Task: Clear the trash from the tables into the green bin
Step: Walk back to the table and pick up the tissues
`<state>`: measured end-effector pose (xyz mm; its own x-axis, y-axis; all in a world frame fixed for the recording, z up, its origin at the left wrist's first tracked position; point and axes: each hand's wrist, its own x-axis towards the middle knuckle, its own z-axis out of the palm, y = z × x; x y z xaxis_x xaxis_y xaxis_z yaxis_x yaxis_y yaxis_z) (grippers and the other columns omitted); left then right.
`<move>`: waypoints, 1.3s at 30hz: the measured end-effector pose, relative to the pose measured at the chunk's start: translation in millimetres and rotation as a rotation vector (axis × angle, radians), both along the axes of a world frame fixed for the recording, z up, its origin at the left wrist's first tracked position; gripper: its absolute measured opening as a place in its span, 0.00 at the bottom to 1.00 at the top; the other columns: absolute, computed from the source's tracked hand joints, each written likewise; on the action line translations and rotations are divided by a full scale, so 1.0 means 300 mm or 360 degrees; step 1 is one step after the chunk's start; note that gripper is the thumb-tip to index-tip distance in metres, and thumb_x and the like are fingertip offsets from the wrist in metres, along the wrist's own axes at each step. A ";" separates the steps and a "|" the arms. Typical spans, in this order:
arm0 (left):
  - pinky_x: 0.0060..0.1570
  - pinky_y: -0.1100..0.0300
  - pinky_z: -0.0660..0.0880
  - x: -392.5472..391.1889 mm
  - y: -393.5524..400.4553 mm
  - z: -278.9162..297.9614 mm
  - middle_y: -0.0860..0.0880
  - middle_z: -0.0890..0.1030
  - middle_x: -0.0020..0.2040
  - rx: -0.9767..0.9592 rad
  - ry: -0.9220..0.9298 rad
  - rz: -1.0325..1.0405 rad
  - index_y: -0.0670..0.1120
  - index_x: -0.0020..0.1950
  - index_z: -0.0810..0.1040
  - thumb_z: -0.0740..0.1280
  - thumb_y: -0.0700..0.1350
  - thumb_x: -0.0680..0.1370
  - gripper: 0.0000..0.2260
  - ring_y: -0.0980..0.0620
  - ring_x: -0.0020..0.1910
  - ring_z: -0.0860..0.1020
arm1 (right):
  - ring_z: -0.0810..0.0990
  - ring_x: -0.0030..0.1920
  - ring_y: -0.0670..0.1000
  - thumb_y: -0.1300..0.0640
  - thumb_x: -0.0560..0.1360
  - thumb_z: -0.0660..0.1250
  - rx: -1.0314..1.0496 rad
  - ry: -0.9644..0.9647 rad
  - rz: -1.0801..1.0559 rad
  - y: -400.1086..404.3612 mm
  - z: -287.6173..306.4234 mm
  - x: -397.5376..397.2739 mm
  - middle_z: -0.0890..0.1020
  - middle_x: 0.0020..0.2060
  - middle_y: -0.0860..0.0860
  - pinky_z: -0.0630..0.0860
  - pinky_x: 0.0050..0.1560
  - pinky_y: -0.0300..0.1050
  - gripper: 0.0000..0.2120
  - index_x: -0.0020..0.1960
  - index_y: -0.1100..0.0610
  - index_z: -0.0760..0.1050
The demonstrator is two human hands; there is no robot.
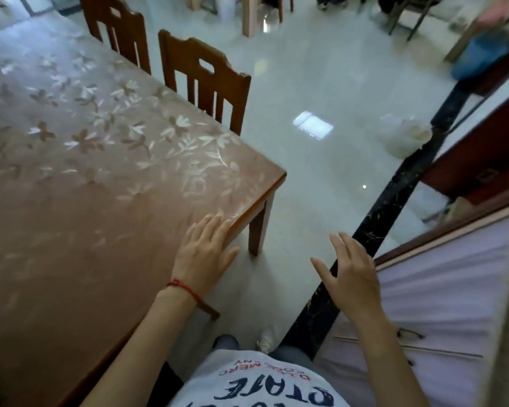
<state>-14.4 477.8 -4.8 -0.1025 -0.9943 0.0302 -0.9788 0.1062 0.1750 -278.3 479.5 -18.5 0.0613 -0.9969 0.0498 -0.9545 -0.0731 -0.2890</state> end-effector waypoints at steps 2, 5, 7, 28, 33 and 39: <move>0.56 0.43 0.74 -0.070 -0.071 0.002 0.40 0.79 0.59 -0.0005 0.0003 -0.0086 0.41 0.60 0.76 0.54 0.57 0.74 0.26 0.40 0.59 0.77 | 0.75 0.61 0.61 0.40 0.72 0.54 0.0018 0.0003 -0.0098 -0.005 -0.008 -0.067 0.76 0.60 0.61 0.72 0.57 0.58 0.31 0.62 0.63 0.72; 0.57 0.43 0.73 -0.170 -0.165 -0.001 0.40 0.79 0.59 -0.0011 0.0026 -0.0201 0.41 0.61 0.76 0.55 0.56 0.73 0.25 0.40 0.59 0.77 | 0.75 0.61 0.60 0.39 0.72 0.53 0.0039 0.0018 -0.0216 -0.019 -0.008 -0.149 0.77 0.60 0.60 0.72 0.57 0.57 0.31 0.62 0.63 0.73; 0.58 0.43 0.73 -0.237 -0.222 0.002 0.41 0.78 0.60 0.0004 0.0026 -0.0280 0.42 0.61 0.76 0.55 0.57 0.73 0.25 0.40 0.60 0.76 | 0.76 0.60 0.60 0.38 0.72 0.53 0.0049 0.0033 -0.0275 -0.036 -0.005 -0.201 0.77 0.60 0.60 0.73 0.56 0.57 0.32 0.62 0.63 0.73; 0.55 0.44 0.74 -0.652 -1.071 -0.009 0.41 0.79 0.60 0.0101 0.0001 -0.0743 0.43 0.61 0.75 0.41 0.61 0.78 0.32 0.41 0.59 0.77 | 0.74 0.63 0.59 0.38 0.72 0.53 0.0071 0.0068 -0.0713 -0.649 0.010 -0.520 0.76 0.62 0.59 0.71 0.59 0.56 0.32 0.63 0.61 0.73; 0.56 0.43 0.73 -0.737 -1.250 0.003 0.41 0.79 0.59 0.0092 -0.0016 -0.0794 0.42 0.61 0.75 0.41 0.61 0.78 0.32 0.40 0.59 0.77 | 0.74 0.63 0.60 0.39 0.72 0.53 0.0042 0.0083 -0.0741 -0.819 0.035 -0.603 0.75 0.62 0.60 0.71 0.60 0.57 0.32 0.63 0.62 0.72; 0.54 0.44 0.74 -0.897 -1.429 -0.014 0.41 0.80 0.58 0.0136 -0.0004 -0.0761 0.42 0.60 0.76 0.40 0.61 0.78 0.33 0.40 0.57 0.78 | 0.74 0.63 0.59 0.37 0.73 0.53 0.0033 0.0077 -0.0722 -1.027 0.041 -0.758 0.76 0.62 0.59 0.70 0.60 0.57 0.32 0.63 0.61 0.72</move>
